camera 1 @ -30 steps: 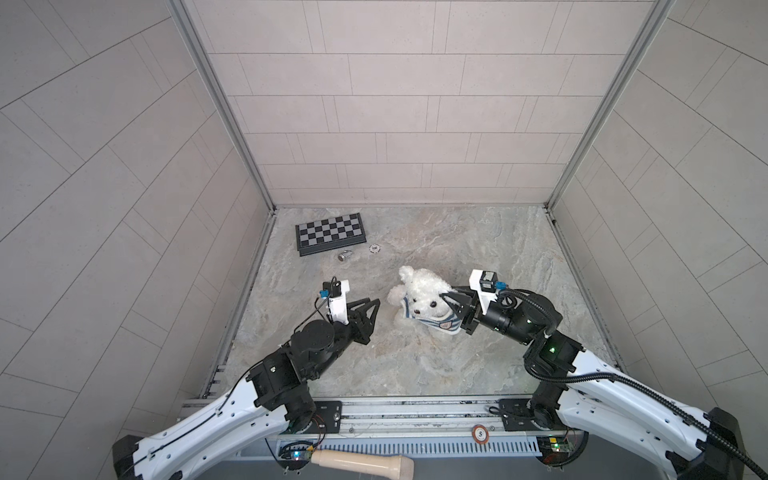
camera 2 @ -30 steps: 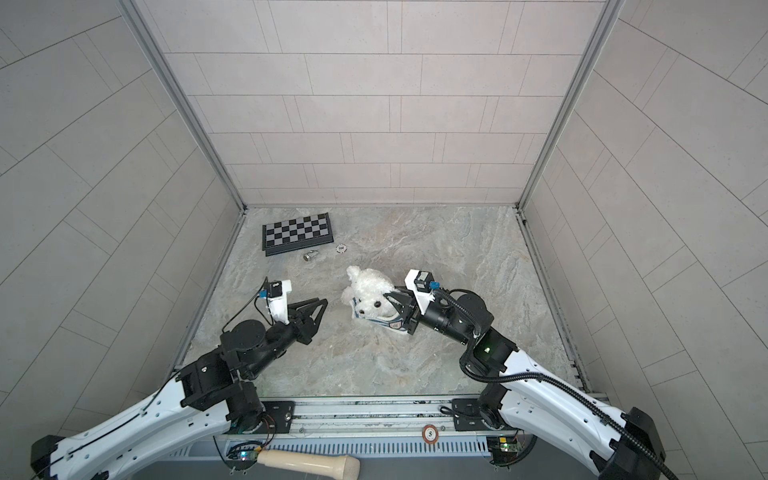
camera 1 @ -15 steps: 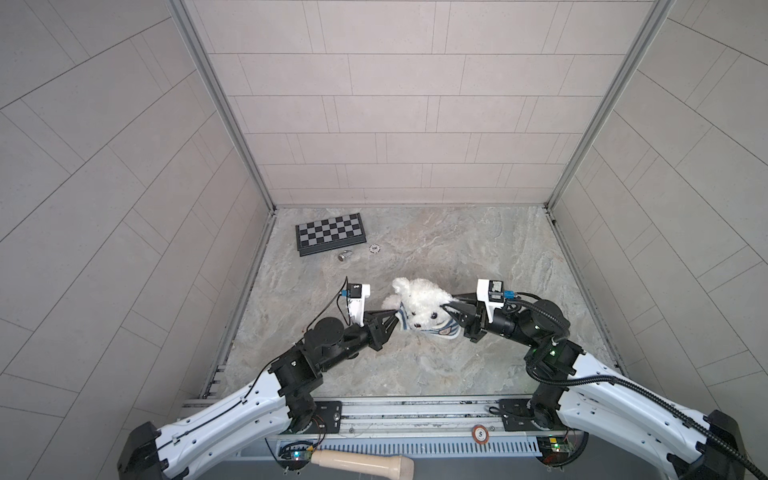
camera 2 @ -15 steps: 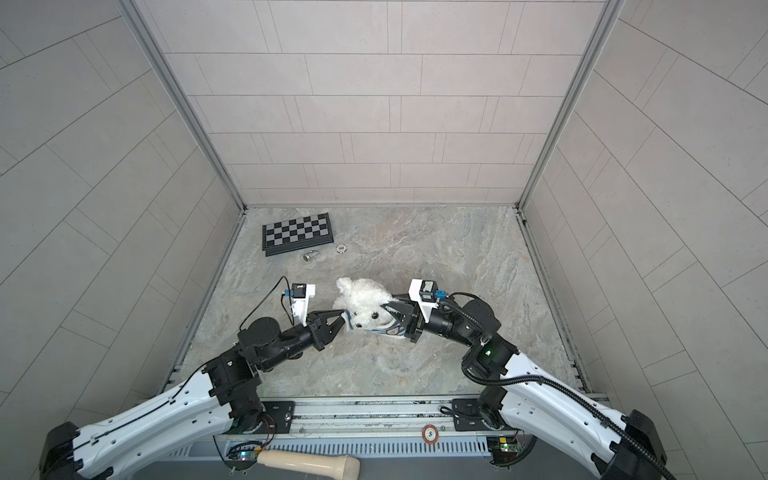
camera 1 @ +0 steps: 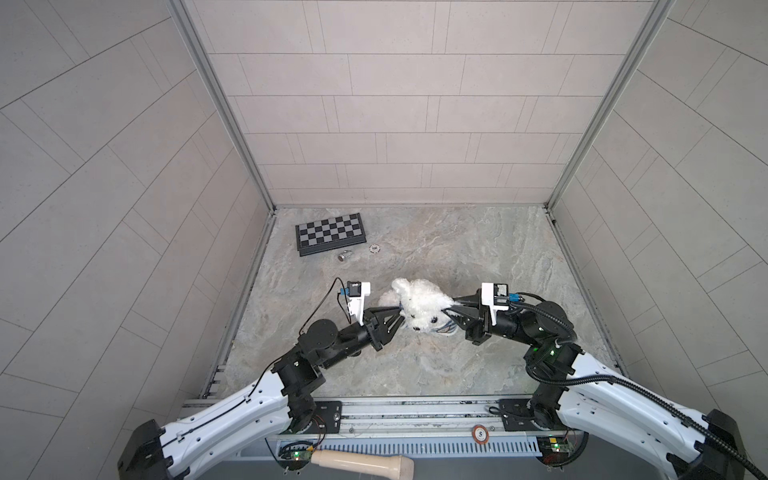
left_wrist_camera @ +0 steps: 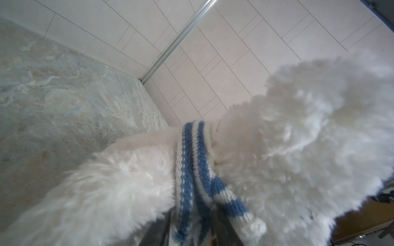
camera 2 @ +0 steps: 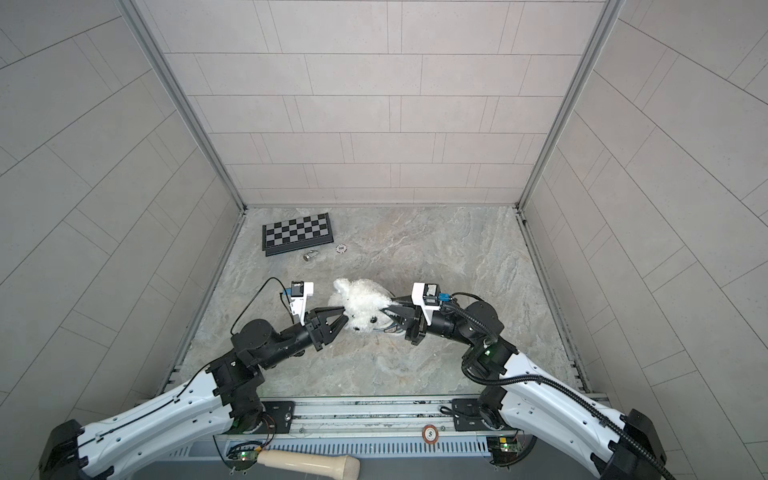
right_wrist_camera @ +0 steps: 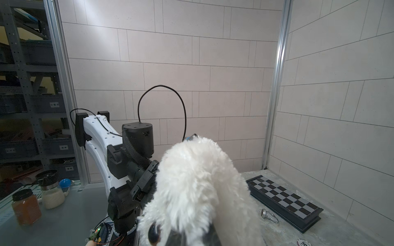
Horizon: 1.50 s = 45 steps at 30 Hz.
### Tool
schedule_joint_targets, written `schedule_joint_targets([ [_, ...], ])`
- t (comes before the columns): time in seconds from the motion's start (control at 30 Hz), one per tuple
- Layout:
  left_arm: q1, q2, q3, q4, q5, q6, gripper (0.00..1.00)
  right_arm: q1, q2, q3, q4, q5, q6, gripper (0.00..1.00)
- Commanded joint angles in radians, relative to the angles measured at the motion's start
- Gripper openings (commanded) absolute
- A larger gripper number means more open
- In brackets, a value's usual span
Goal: Dress the teddy bear
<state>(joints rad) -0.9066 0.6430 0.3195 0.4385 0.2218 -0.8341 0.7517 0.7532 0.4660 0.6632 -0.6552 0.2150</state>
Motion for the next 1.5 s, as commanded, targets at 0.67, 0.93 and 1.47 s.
schedule_joint_targets([
  [0.67, -0.091, 0.075, 0.013, 0.184, -0.123, 0.061, 0.14, -0.001, -0.042, -0.008, 0.127, -0.064, 0.091, 0.0],
  [0.93, -0.093, -0.054, -0.008, 0.016, -0.189, 0.091, 0.02, -0.015, -0.102, 0.005, -0.011, 0.02, 0.039, 0.0],
  [1.47, -0.092, -0.273, -0.011, -0.287, -0.381, 0.115, 0.0, -0.029, -0.164, -0.021, -0.04, 0.02, -0.006, 0.0],
])
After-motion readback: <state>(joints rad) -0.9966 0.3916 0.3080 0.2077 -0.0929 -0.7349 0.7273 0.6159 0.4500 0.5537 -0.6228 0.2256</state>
